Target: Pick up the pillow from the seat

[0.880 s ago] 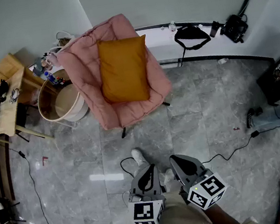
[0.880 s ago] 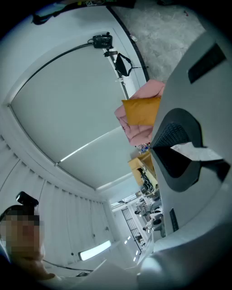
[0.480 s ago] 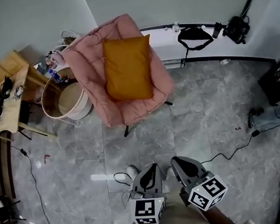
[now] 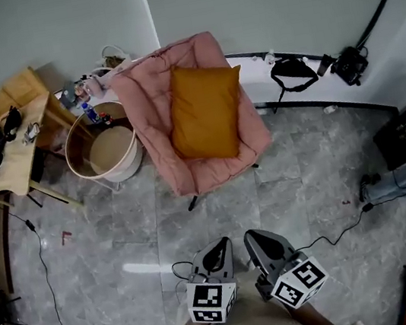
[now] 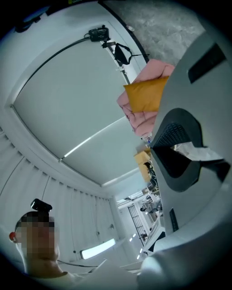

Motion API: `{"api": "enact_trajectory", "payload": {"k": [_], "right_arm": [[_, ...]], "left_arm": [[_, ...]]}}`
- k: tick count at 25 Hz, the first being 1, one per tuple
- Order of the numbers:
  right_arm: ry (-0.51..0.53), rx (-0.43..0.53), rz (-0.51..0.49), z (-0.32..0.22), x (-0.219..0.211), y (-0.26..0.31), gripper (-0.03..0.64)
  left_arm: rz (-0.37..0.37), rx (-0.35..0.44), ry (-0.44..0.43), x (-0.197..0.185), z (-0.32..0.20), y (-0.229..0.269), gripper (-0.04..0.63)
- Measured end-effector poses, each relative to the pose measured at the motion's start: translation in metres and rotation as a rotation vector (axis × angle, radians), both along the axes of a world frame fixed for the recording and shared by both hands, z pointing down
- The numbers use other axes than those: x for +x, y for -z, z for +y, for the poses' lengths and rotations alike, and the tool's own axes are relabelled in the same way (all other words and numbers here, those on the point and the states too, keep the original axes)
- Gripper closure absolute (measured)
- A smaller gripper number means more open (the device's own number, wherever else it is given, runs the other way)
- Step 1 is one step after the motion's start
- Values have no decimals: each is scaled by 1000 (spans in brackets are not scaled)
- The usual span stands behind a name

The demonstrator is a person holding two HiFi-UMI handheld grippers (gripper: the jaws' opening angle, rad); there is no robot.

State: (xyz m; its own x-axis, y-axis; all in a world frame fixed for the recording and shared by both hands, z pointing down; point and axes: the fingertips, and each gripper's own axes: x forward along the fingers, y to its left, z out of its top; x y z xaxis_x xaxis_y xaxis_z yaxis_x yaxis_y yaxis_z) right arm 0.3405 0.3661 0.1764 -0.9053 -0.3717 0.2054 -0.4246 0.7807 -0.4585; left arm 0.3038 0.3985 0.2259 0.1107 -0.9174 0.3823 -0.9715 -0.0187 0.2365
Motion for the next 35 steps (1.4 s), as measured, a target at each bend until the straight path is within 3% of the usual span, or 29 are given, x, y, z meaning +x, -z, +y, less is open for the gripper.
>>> {"api": "enact_trajectory", "payload": {"k": [5, 7, 9, 12, 17, 24, 35], "right_arm": [[-96, 195, 117, -2, -58, 11, 597], [-103, 210, 117, 1, -73, 15, 597], [-92, 196, 115, 6, -86, 12, 597], [-83, 176, 108, 13, -106, 8, 597], [-50, 129, 110, 22, -127, 3, 597], [-66, 92, 100, -3, -150, -6, 597], [-32, 78, 110, -104, -192, -19, 597]], "left_arm": [[106, 148, -26, -70, 9, 32, 591], [148, 184, -28, -91, 17, 37, 591], [139, 192, -26, -107, 23, 36, 591], [108, 183, -34, -127, 25, 30, 591], [130, 87, -83, -133, 23, 12, 591], [122, 62, -67, -152, 7, 2, 591], [98, 20, -36, -193, -87, -9, 591]]}}
